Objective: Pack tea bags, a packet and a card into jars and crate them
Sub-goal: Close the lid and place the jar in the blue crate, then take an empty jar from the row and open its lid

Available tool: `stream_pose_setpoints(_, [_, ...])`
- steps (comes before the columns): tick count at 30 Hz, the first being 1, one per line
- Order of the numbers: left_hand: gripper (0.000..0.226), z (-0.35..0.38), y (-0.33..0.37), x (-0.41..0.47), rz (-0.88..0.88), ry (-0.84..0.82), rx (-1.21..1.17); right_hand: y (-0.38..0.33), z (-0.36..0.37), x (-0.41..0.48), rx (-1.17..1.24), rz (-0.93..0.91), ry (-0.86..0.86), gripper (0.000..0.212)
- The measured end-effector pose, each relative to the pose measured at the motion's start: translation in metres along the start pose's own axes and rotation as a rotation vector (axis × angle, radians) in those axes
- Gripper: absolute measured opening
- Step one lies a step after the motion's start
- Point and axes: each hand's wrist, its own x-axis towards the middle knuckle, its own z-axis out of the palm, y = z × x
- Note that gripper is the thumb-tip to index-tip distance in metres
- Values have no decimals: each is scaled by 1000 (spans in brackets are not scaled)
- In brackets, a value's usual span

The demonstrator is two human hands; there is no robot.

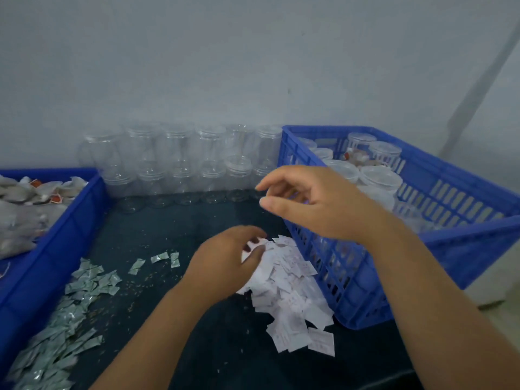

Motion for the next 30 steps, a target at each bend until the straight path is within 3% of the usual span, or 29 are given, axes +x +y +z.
stream_pose_setpoints(2, [8, -2, -46, -30, -178, 14, 77, 4, 36, 3, 6, 30, -115, 25])
stream_pose_setpoints(7, [32, 2, -130, -92, -492, 190, 125, 39, 145, 23, -14, 116, -228, 23])
stream_pose_setpoints(9, [37, 11, -135, -95, -485, 211, 110, 56, 172, 35, -43, 151, -219, 33])
stream_pose_setpoints(13, [40, 16, -146, -99, -455, 186, 97, 73, 192, 95, -132, 189, -105, 73])
stream_pose_setpoints(19, [44, 16, -158, -98, -462, 218, 7, 78, 149, 232, -328, 133, 239, 74])
stream_pose_setpoints(23, [46, 16, -156, -98, -446, 221, 7, 89, 139, 287, -528, 248, 206, 96])
stream_pose_setpoints(25, [48, 15, -156, -99, -450, 224, 4, 93, 141, 302, -553, 276, 213, 86])
stream_pose_setpoints(30, [49, 15, -159, -100, -451, 242, 5, 92, 153, 303, -390, 155, 467, 48])
